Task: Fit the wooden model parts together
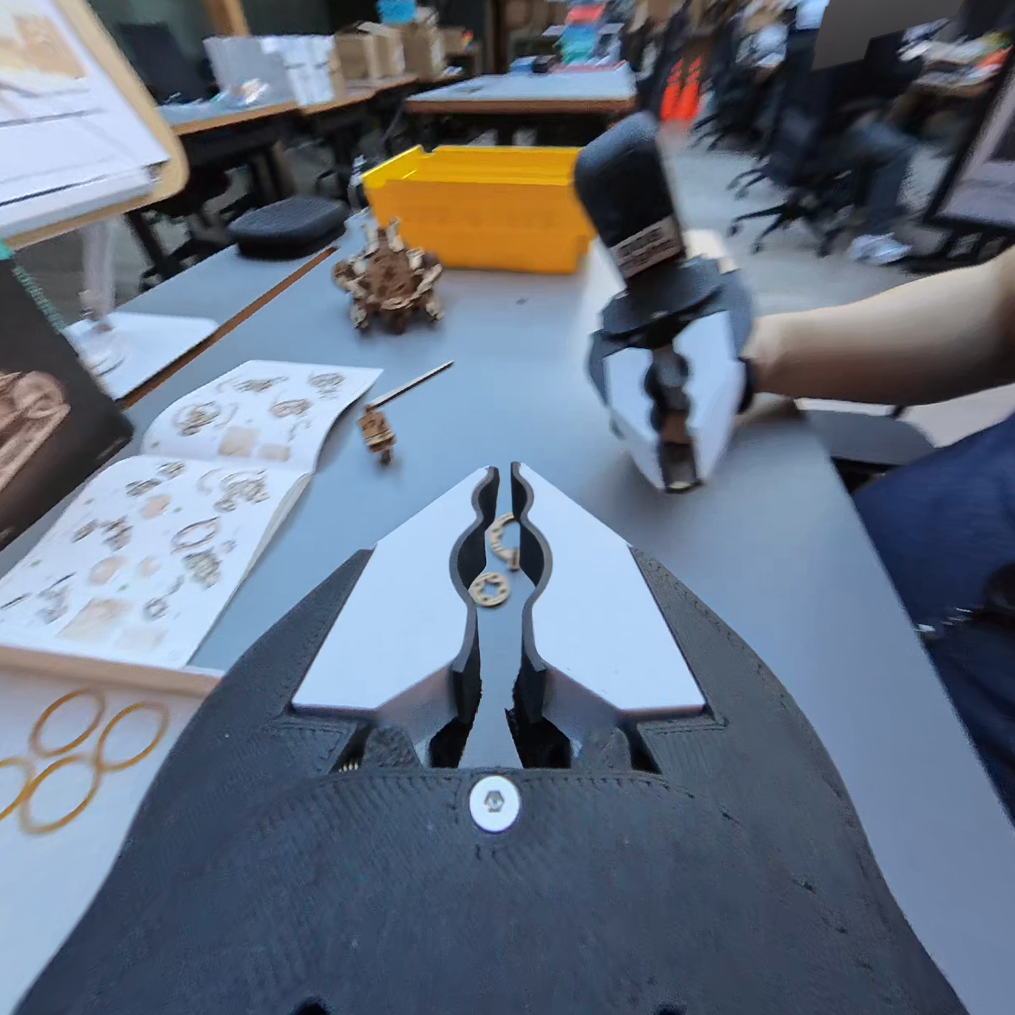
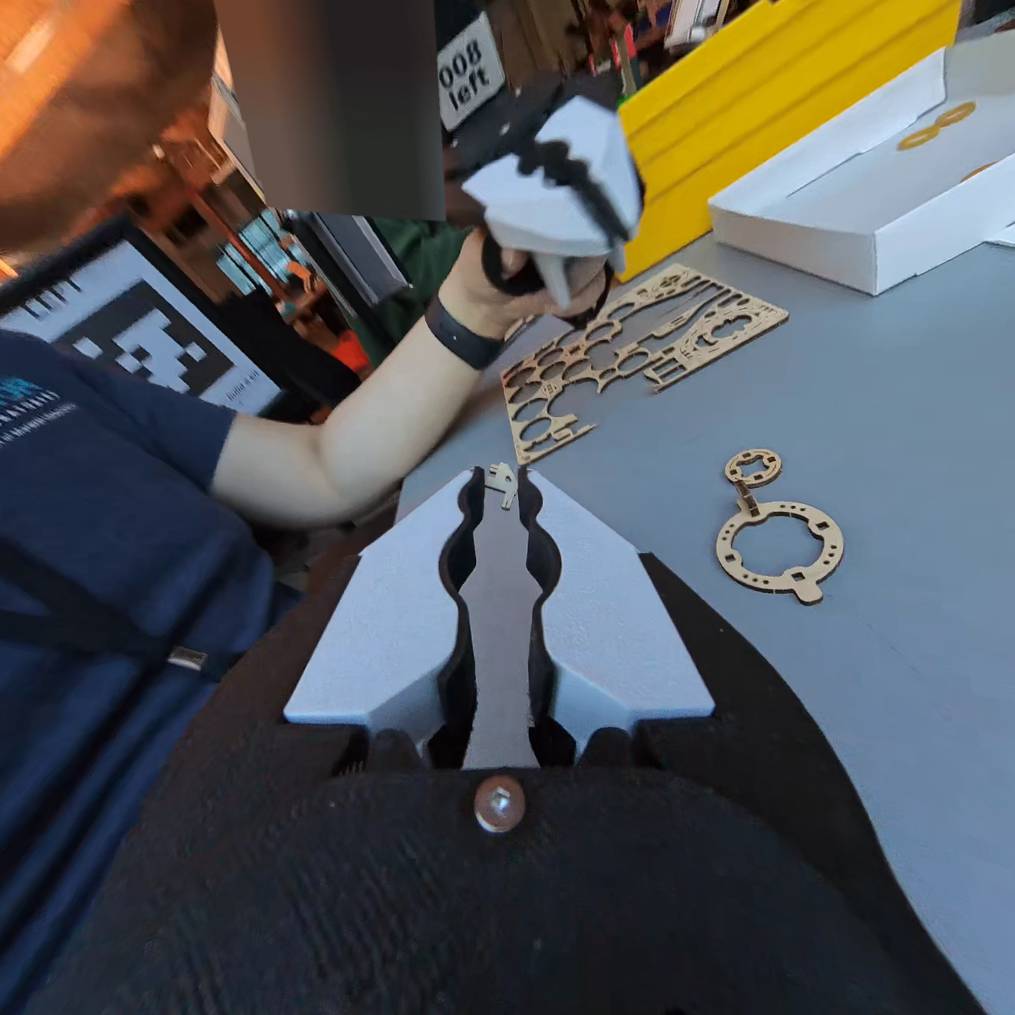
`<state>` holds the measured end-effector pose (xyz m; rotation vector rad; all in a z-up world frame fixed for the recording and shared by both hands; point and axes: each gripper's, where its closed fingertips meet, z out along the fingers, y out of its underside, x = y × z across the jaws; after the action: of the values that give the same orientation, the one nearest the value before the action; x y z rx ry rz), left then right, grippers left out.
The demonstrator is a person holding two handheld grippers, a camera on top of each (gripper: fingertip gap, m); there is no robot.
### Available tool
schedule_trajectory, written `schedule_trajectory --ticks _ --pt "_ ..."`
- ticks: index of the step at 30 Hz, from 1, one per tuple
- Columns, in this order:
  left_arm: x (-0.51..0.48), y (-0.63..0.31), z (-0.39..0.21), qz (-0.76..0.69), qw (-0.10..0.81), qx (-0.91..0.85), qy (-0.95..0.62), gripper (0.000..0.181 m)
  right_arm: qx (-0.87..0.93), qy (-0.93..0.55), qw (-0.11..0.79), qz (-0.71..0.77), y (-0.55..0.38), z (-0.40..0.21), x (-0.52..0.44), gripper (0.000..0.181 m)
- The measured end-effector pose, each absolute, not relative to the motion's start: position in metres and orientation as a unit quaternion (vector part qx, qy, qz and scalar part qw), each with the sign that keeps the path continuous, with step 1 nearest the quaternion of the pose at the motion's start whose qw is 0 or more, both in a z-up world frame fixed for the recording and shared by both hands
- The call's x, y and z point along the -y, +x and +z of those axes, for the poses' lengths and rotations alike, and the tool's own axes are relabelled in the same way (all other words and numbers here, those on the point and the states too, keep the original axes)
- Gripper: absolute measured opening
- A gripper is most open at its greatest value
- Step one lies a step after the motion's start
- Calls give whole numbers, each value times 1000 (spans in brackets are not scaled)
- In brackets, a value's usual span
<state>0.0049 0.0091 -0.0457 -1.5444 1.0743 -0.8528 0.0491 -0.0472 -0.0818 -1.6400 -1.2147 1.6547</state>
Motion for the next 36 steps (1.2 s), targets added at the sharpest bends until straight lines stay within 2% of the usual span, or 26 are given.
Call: schedule_trajectory --ticks 1,7,9,18,22,36 --pt "-1 8 -43 -383 502 -453 -630 2 438 -600 252 620 52 -79 46 10" --pt "56 26 -31 -521 420 -514 -537 11 375 -557 195 715 56 -54 47 10" --pt "61 28 -26 -532 427 -515 -518 15 373 -559 186 717 54 -57 43 10" --pt "58 12 -2 -546 465 -486 -499 14 551 -626 222 504 47 -120 43 10" --pt "55 8 2 -537 481 -481 -499 13 586 -619 211 479 43 -131 51 10" --pt "51 1 7 -523 500 -472 -504 11 655 -602 251 381 42 -149 49 10"
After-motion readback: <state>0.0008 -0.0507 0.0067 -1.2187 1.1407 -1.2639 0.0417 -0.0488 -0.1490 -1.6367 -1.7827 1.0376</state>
